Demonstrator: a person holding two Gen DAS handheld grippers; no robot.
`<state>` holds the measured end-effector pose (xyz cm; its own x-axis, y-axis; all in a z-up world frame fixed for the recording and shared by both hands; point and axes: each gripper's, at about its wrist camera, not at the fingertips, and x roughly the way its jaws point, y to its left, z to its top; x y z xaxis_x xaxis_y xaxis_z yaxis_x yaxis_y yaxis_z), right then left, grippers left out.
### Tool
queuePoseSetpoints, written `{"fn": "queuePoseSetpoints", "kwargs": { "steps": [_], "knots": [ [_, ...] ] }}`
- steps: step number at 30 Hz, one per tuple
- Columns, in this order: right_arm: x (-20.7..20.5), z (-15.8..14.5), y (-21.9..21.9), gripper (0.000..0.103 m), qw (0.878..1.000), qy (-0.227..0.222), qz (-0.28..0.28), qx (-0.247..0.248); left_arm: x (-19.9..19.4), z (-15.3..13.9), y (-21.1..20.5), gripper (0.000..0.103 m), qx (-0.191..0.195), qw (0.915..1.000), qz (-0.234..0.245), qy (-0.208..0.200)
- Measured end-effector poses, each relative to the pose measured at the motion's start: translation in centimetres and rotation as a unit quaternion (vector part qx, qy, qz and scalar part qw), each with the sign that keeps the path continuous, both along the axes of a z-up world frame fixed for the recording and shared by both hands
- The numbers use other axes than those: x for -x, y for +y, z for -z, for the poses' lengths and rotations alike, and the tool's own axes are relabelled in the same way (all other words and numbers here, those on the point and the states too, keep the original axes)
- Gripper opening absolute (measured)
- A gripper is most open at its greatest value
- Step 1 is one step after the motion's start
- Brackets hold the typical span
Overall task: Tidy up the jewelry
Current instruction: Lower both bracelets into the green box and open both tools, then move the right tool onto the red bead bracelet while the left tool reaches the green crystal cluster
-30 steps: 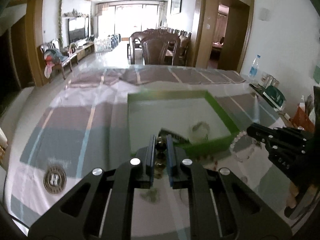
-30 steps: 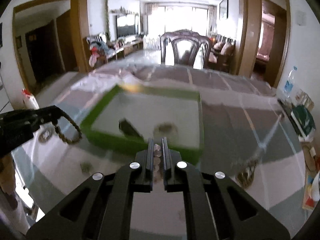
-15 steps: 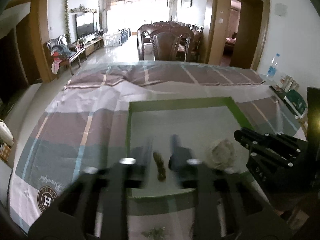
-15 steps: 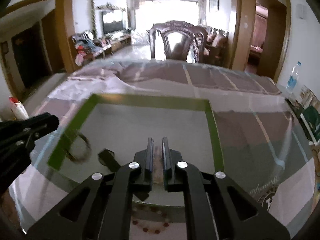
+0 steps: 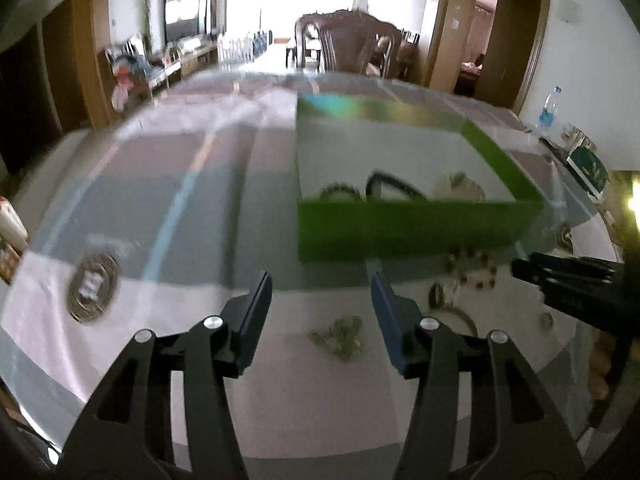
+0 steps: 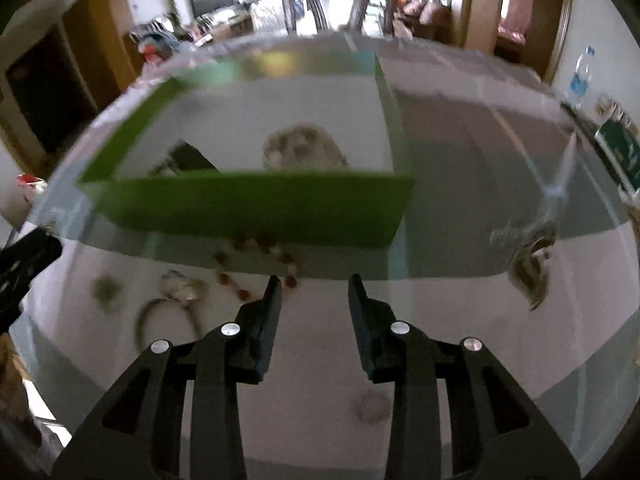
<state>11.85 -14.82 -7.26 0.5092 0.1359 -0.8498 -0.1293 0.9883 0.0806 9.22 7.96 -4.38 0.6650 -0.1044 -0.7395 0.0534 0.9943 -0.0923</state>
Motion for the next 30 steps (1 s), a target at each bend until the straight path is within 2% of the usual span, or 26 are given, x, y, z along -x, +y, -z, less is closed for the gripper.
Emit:
{"fn": "queuePoseSetpoints", "kwargs": {
  "steps": [3, 5, 8, 15, 20, 25, 30],
  "knots": [
    [-0.2, 0.7, 1.1, 0.036, 1.000, -0.005, -0.006, 0.010, -0.3, 1.3, -0.1, 0.052, 0.011, 0.9996, -0.001, 0.025],
    [0.2, 0.9, 1.6, 0.036, 0.999, -0.005, -0.008, 0.033, -0.1, 1.8, -0.4, 0.056, 0.009, 0.9996, 0.006, 0.027],
    [0.7, 1.5, 1.9, 0.036, 0.999, 0.006, -0.015, 0.043, 0.3, 2.3, -1.1, 0.056, -0.004, 0.9996, 0.010, 0.026],
    [5.1, 1.6, 0.4, 0.038, 0.999, 0.008, -0.024, 0.048, 1.4, 2.7, -1.7, 0.058, -0.014, 0.9995, 0.013, 0.025],
    [9.0, 1.3, -0.6, 0.041, 0.997, -0.001, -0.052, 0.050, 2.5, 2.5, -1.9, 0.060, -0.031, 0.9993, 0.012, 0.015],
    [8.7, 1.8, -1.4, 0.041, 0.999, -0.009, -0.024, 0.039, 1.9, 3.4, -2.4, 0.057, -0.038, 0.9988, 0.013, 0.028],
    [8.4, 1.8, -1.0, 0.041, 0.999, -0.018, -0.019, 0.035, 1.8, 3.5, -2.9, 0.057, -0.044, 0.9987, 0.015, 0.022]
  ]
}}
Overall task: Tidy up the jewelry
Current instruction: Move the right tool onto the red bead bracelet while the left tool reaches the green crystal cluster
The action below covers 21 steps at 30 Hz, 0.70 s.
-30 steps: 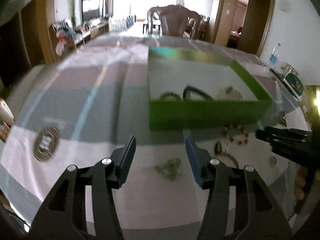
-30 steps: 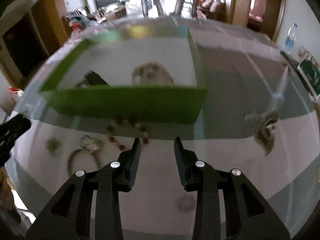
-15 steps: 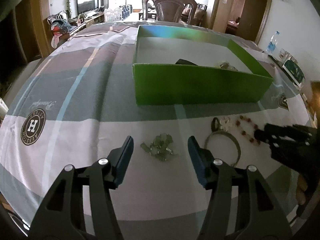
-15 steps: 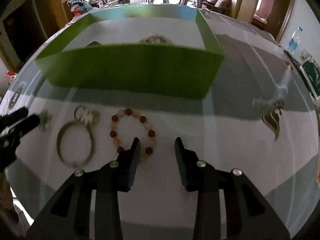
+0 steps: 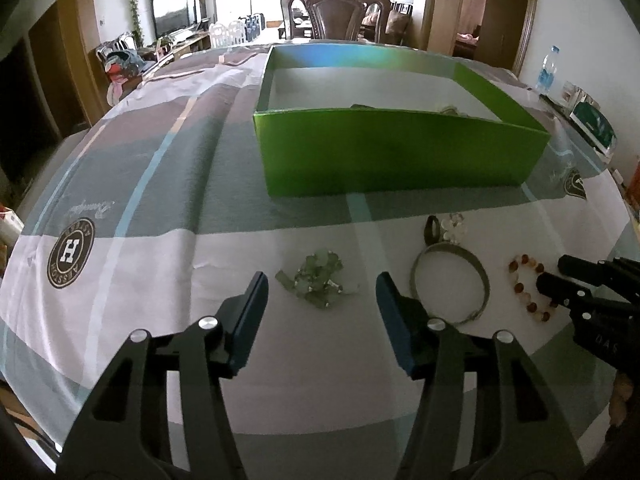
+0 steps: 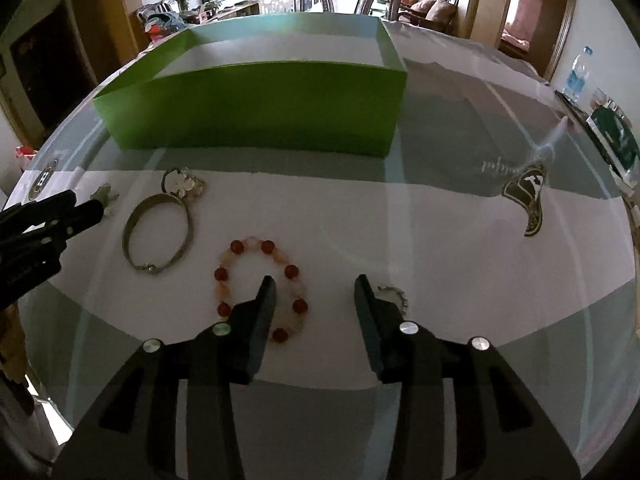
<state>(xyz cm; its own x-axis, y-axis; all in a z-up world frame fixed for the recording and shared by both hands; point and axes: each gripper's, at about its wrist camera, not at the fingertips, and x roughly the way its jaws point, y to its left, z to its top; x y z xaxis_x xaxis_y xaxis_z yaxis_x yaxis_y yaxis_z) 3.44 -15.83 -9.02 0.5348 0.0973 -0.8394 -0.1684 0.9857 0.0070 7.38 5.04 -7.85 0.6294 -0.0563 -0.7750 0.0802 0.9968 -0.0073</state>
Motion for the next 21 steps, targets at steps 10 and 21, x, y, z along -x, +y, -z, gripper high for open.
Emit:
{"fn": "queuePoseSetpoints", "kwargs": {
  "steps": [10, 21],
  "knots": [
    [-0.8, -0.1, 0.9, 0.041, 1.000, -0.008, 0.001, 0.000, -0.6, 0.6, 0.1, 0.018, 0.005, 1.0000, -0.002, 0.001],
    [-1.0, -0.2, 1.1, 0.041, 1.000, -0.006, 0.004, -0.003, 2.3, 0.0, -0.2, 0.012, 0.003, 0.9989, 0.046, -0.004]
  ]
}}
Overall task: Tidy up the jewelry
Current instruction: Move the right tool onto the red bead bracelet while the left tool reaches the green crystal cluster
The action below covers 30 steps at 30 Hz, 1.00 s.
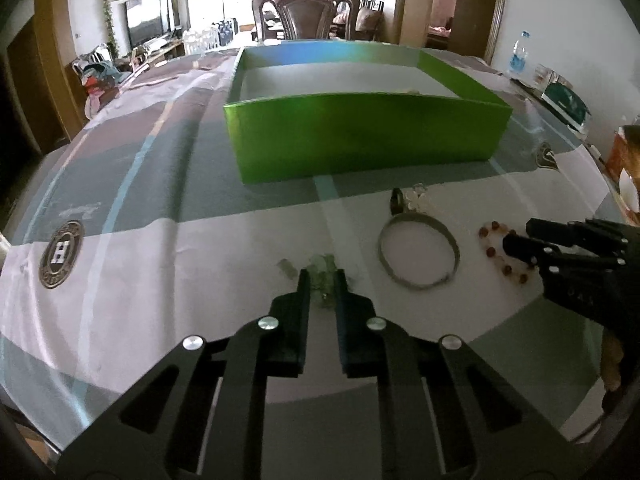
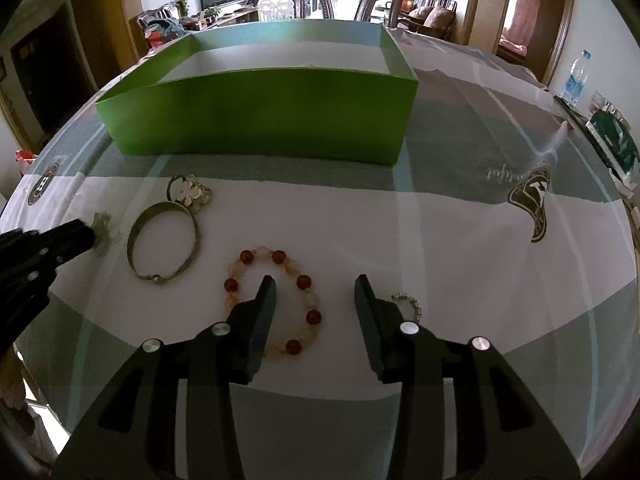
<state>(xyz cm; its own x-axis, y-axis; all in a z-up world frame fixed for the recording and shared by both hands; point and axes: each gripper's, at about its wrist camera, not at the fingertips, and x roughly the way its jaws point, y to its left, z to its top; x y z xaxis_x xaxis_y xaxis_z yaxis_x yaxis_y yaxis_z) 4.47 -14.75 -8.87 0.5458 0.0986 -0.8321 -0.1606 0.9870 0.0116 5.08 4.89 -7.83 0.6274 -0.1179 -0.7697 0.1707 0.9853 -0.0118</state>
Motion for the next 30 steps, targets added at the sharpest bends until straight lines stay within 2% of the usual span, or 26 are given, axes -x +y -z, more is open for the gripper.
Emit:
{"fn": "queuePoseSetpoints", "kwargs": {
  "steps": [1, 4, 9, 11, 14, 17, 19, 22, 26, 30],
  "knots": [
    [0.0, 0.0, 0.0, 0.041, 1.000, 0.001, 0.000, 0.000, 0.1, -0.1, 0.2, 0.013, -0.003, 1.0000, -0.005, -0.003],
    [0.1, 0.0, -0.2, 0.041, 1.000, 0.001, 0.003, 0.002, 0.1, -0.4, 1.1, 0.032, -0.017, 0.9995, -0.027, -0.009],
    [0.2, 0.1, -0.2, 0.041, 1.000, 0.000, 0.001, 0.002, 0.4, -0.2, 0.9, 0.034, -0.015, 0.9997, -0.018, -0.004],
    [0.2, 0.1, -0.2, 0.041, 1.000, -0.001, 0.002, 0.002, 0.6, -0.1, 0.6, 0.043, -0.014, 0.9999, -0.009, -0.003],
    [0.2, 0.1, -0.2, 0.042, 1.000, -0.002, 0.002, 0.002, 0.6, 0.1, -0.3, 0.047, -0.015, 0.9999, 0.008, -0.002],
    [0.2, 0.1, -0.1, 0.042, 1.000, -0.004, 0.001, 0.003, 0.2, 0.7, -1.0, 0.046, -0.016, 0.9998, 0.013, 0.008],
    [0.2, 0.1, -0.1, 0.042, 1.000, -0.005, 0.000, 0.003, -0.4, 1.3, -1.1, 0.038, -0.014, 0.9997, 0.011, 0.017],
    [0.3, 0.2, -0.2, 0.042, 1.000, -0.006, 0.000, 0.003, -0.4, 1.4, -1.2, 0.035, -0.011, 0.9998, 0.009, 0.017],
    [0.4, 0.1, 0.1, 0.036, 1.000, -0.007, -0.007, 0.002, -0.5, 1.3, -1.1, 0.035, -0.012, 0.9998, 0.002, 0.015],
    [0.5, 0.1, 0.4, 0.035, 1.000, -0.007, -0.008, 0.004, -0.6, 1.2, -1.0, 0.037, -0.010, 0.9999, -0.001, 0.014]
  ]
}}
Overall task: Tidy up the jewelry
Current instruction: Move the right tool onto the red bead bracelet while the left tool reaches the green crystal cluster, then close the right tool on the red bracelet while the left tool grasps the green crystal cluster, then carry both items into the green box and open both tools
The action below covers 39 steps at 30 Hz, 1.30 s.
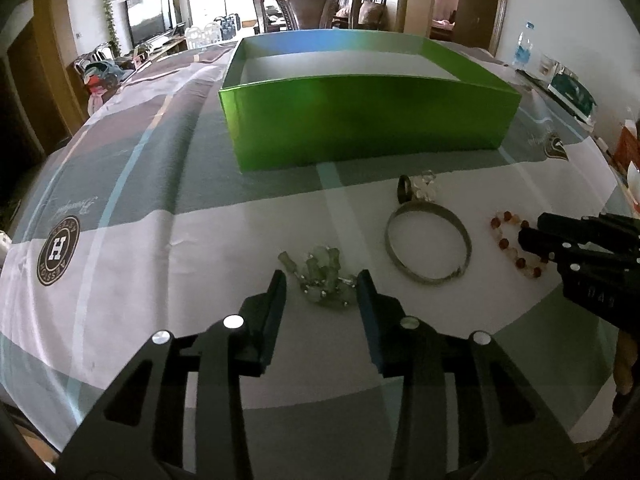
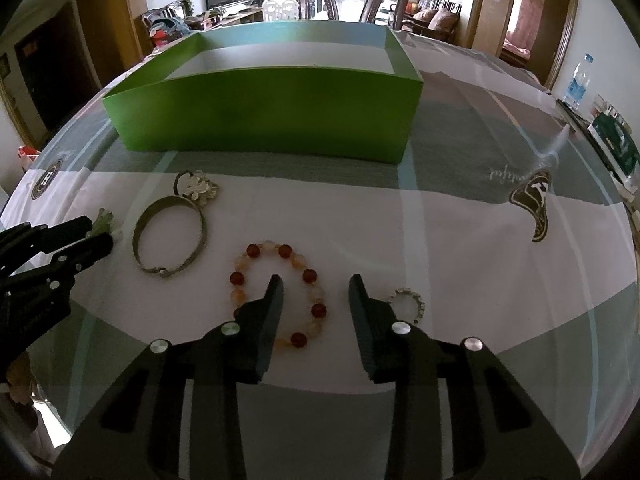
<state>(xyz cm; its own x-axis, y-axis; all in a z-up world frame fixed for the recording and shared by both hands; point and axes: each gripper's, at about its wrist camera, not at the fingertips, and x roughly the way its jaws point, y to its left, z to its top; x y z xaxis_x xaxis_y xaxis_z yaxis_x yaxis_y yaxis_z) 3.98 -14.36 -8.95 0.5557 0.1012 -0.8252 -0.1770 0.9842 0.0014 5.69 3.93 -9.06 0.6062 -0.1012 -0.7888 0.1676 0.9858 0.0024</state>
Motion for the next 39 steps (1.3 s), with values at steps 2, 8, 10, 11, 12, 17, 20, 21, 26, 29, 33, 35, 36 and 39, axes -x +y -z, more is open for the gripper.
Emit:
{"fn": "queuePoseSetpoints", "kwargs": {
  "steps": [2, 8, 10, 11, 12, 17, 20, 21, 26, 29, 33, 35, 36, 39],
  "knots": [
    [0.1, 0.0, 0.0, 0.032, 1.000, -0.001, -0.002, -0.001, -0.1, 0.1, 0.0, 0.037, 0.001, 1.0000, -0.001, 0.000],
    [0.6, -0.1, 1.2, 0.009, 1.000, -0.001, -0.024, -0.003, -0.3, 0.1, 0.1, 0.027, 0.008, 1.0000, -0.005, 0.000],
    [0.7, -0.2, 1.5, 0.008, 1.000, 0.000, -0.029, -0.005, -0.2, 0.0, 0.3, 0.027, 0.010, 0.9999, -0.008, -0.002],
    [0.8, -0.3, 1.5, 0.008, 1.000, 0.000, -0.029, -0.010, -0.1, -0.2, 0.3, 0.022, 0.010, 0.9999, -0.008, -0.005],
    [0.8, -0.5, 1.5, 0.008, 1.000, -0.004, -0.027, -0.012, 0.1, -0.6, 0.5, 0.021, 0.011, 0.9999, -0.008, -0.009],
    [1.4, -3.2, 1.3, 0.008, 0.999, -0.039, -0.025, -0.018, 0.8, -2.3, 0.8, 0.021, 0.015, 0.9994, -0.013, -0.030],
    [1.6, -4.3, 1.0, 0.008, 0.998, -0.053, -0.023, -0.018, 1.1, -3.1, 1.0, 0.021, 0.020, 0.9989, -0.014, -0.040],
    [1.6, -4.5, 1.0, 0.008, 0.998, -0.054, -0.022, -0.018, 1.2, -3.2, 1.1, 0.021, 0.019, 0.9989, -0.014, -0.040],
    [0.9, -4.2, 1.0, 0.008, 0.999, -0.045, -0.020, -0.012, 1.0, -3.2, 1.1, 0.021, 0.016, 0.9991, -0.014, -0.036],
    [0.6, -5.7, 1.0, 0.008, 0.998, -0.061, -0.021, -0.014, 0.8, -4.7, 1.3, 0.021, 0.023, 0.9986, -0.011, -0.046],
    [0.1, -8.9, 0.9, 0.008, 0.995, -0.097, -0.024, -0.030, 0.2, -7.9, 1.5, 0.021, 0.024, 0.9970, -0.010, -0.073],
    [-0.5, -10.7, 1.0, 0.008, 0.992, -0.116, -0.026, -0.035, -0.4, -9.3, 1.5, 0.021, 0.025, 0.9963, -0.005, -0.083],
    [-0.9, -11.4, 1.0, 0.008, 0.991, -0.123, -0.026, -0.037, -1.1, -10.3, 1.4, 0.021, 0.023, 0.9958, -0.004, -0.089],
    [-2.7, -13.7, 1.5, 0.008, 0.989, -0.137, -0.029, -0.051, -3.4, -11.8, 0.5, 0.021, 0.013, 0.9952, 0.012, -0.097]
  ]
}}
